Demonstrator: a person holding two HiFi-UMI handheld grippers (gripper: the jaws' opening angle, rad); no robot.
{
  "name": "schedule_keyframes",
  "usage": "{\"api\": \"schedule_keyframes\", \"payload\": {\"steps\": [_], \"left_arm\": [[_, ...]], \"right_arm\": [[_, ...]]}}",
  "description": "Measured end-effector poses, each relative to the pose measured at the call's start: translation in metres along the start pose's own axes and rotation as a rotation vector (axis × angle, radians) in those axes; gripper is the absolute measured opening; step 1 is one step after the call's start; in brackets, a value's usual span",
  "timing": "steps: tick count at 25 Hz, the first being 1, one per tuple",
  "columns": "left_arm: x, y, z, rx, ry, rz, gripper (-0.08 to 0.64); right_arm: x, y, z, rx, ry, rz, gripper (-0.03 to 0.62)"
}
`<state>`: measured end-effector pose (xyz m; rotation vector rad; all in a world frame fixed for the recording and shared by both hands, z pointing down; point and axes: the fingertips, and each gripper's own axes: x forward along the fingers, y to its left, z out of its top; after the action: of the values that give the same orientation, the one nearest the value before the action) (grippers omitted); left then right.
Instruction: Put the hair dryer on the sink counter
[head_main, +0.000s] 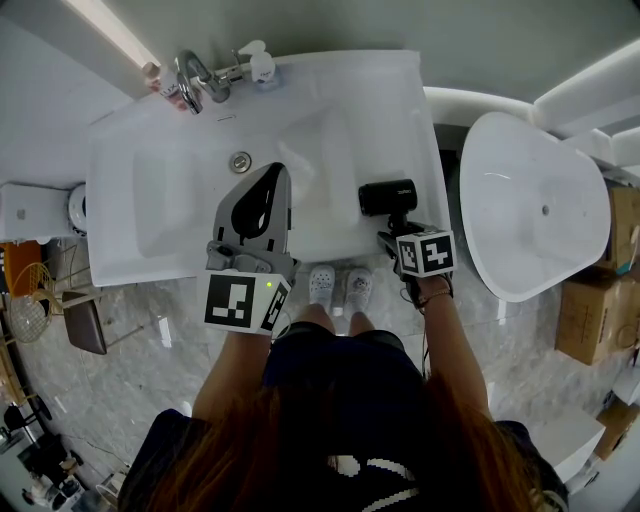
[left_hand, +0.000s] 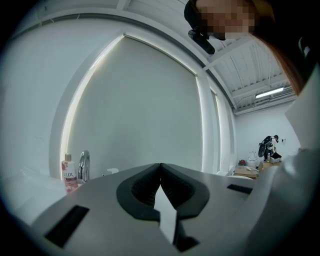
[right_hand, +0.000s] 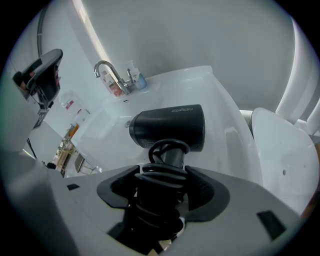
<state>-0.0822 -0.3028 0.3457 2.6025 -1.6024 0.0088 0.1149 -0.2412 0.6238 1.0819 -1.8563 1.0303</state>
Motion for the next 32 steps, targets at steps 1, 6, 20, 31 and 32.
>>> {"api": "schedule_keyframes", "payload": {"steps": [1, 6, 20, 31, 32], "left_arm": [[0.001, 0.0, 0.0, 0.0, 0.0, -0.001, 0.018], [0.003, -0.001, -0.001, -0.001, 0.0, -0.001, 0.018], [0.001, -0.005, 0.011, 0.008, -0.025, -0.003, 0.018], [-0.005, -0.002, 0.032, 0.037, -0.057, 0.016, 0.018], [-0.006, -0.002, 0.035, 0.04, -0.062, 0.019, 0.018]], "right_arm": [[0.0, 0.0, 0.0, 0.002, 0.0, 0.001, 0.298], [-0.004, -0.001, 0.004, 0.022, -0.013, 0.024, 0.327], [-0.052, -0.004, 0.043, 0.065, -0.116, 0.105, 0.263], [-0.134, 0.001, 0.123, -0.002, -0.471, 0.076, 0.017], [-0.144, 0.003, 0.129, -0.042, -0.51, 0.055, 0.017]]}}
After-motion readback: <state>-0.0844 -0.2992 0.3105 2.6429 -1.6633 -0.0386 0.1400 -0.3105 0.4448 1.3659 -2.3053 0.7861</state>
